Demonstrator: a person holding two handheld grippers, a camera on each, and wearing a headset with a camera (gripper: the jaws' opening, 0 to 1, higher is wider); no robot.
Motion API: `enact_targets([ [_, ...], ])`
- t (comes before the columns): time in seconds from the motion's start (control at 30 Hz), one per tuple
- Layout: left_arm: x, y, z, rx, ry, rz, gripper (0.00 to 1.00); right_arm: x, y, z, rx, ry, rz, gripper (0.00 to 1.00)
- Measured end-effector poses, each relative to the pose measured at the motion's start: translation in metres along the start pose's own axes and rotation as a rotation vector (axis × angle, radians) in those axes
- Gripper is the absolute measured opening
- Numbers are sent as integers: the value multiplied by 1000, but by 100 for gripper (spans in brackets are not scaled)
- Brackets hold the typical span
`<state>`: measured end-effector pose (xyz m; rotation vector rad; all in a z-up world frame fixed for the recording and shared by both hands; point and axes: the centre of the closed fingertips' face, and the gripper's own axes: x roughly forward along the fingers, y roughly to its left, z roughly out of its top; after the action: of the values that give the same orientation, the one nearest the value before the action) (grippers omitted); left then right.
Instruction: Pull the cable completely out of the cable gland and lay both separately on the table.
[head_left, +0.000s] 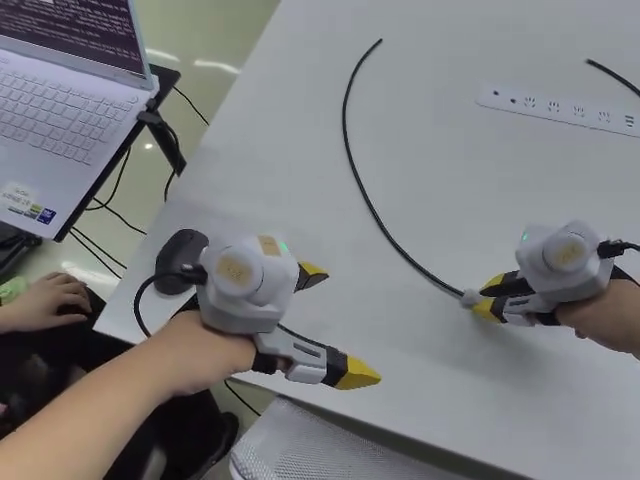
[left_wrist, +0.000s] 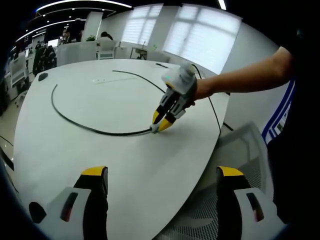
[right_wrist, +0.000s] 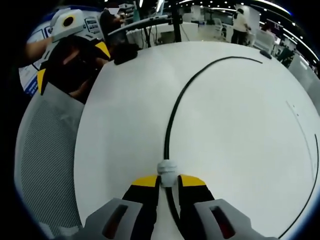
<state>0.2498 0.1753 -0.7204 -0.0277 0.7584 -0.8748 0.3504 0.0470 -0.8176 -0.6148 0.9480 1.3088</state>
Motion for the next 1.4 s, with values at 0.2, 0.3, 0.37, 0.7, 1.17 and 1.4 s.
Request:
enact_targets([
  [0.2,1,-2,3,0,2,-5,88,0,0,-1,-9,2,6,9],
  [0.3,2,-3,2,1,6,-7,87,0,-1,-1,-9,4,7,9],
  [0.37,2,-5,3,2,4,-9,87,0,-1,0,-8,0,7,8],
  [0.7,5,-7,3,6,6,-15,87,-8,4,3,6,-9,15,7],
  [1.17,15,-17,20,21,-19,-38,86,-33,24,19,-43,-35,34,7],
  [1.4,19,-27,32,11,-60,-54,85,-47,39,20,-54,-36,46,7],
])
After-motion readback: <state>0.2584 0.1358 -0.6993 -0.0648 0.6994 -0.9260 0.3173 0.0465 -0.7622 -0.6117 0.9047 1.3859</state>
